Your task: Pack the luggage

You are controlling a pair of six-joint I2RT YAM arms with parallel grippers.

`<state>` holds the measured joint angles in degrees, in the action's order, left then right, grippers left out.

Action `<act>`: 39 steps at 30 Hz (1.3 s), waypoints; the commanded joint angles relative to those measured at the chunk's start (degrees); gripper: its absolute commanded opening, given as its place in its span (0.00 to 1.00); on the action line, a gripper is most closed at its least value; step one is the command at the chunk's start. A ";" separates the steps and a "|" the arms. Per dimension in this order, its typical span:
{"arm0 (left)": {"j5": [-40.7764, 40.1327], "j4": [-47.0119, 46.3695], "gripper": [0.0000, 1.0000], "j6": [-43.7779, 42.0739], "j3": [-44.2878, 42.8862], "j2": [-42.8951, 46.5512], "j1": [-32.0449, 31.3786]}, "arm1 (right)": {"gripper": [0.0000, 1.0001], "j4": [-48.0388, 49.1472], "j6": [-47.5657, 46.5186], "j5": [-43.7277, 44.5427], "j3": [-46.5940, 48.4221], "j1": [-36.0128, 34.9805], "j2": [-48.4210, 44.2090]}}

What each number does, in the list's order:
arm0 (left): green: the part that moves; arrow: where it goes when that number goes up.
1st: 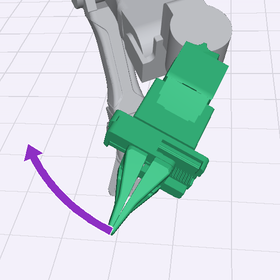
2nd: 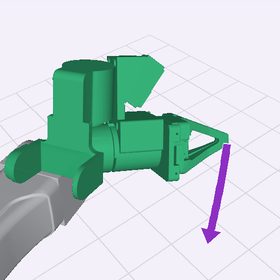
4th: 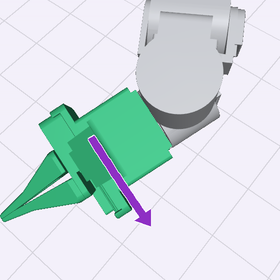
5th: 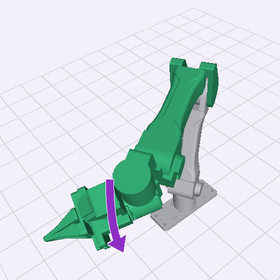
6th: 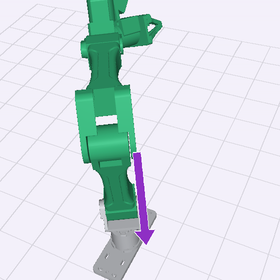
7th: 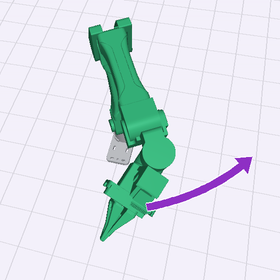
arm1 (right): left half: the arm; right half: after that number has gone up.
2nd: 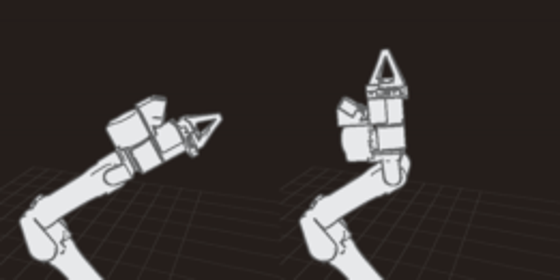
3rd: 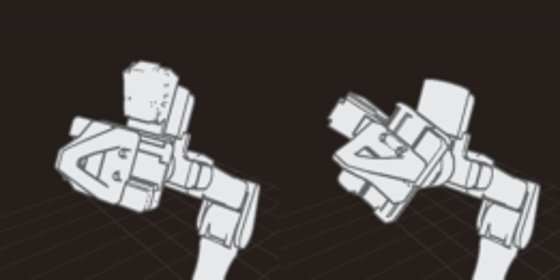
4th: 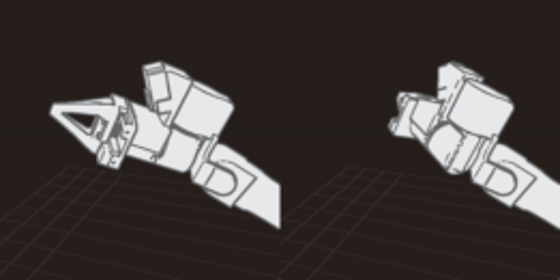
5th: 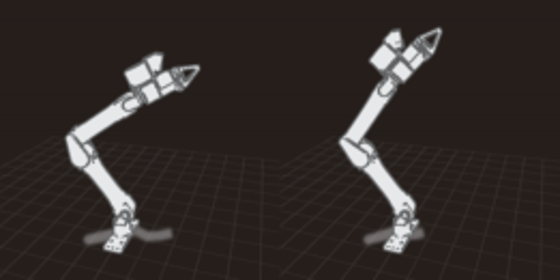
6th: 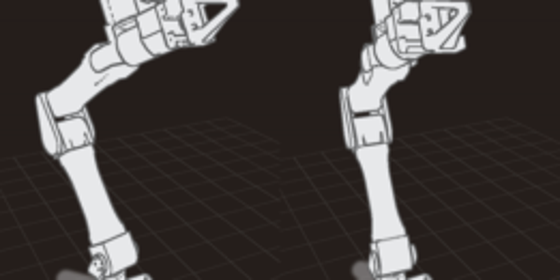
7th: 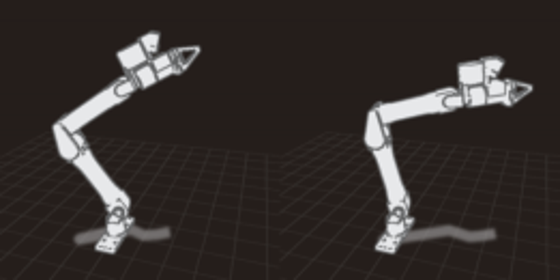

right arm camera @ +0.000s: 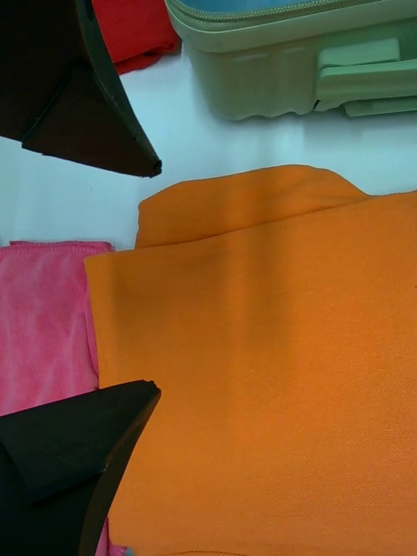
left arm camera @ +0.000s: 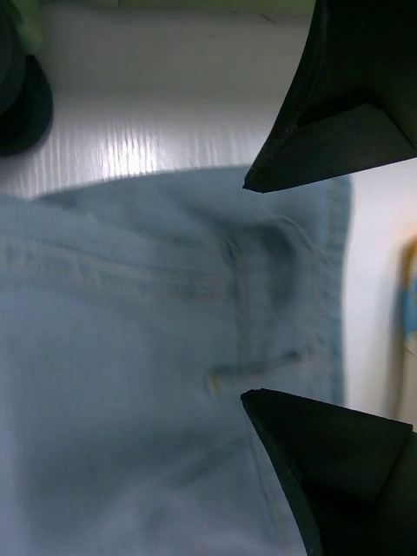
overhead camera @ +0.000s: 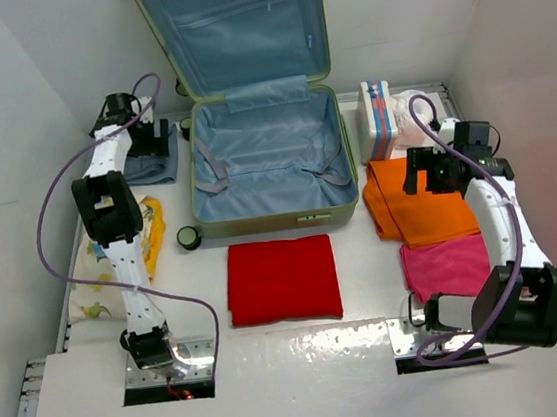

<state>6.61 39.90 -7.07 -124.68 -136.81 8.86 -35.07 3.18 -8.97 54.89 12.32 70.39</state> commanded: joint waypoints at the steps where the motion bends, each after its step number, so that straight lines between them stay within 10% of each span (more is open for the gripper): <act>1: 2.26 -0.96 0.97 -0.93 -4.34 -0.82 -2.35 | 1.00 0.53 -1.24 0.97 1.36 0.34 0.45; 21: -19.62 -5.45 0.94 4.87 -6.45 -12.86 -6.58 | 1.00 -1.58 -2.74 3.35 4.07 0.34 2.03; 27: -11.19 -3.86 0.67 8.82 -2.34 -11.47 -2.02 | 0.98 -1.67 -2.65 2.65 5.14 0.25 2.21; 33: -5.91 -3.34 0.01 11.63 4.71 -5.59 0.71 | 0.90 -1.76 -2.48 0.72 5.22 0.25 2.03; 39: 6.65 -10.34 0.00 16.73 14.89 7.94 5.81 | 0.87 -1.85 -1.34 -0.96 4.87 0.25 1.77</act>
<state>6.33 28.84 5.02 -113.54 -136.22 11.29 -37.45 1.10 -8.19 57.80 12.36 72.71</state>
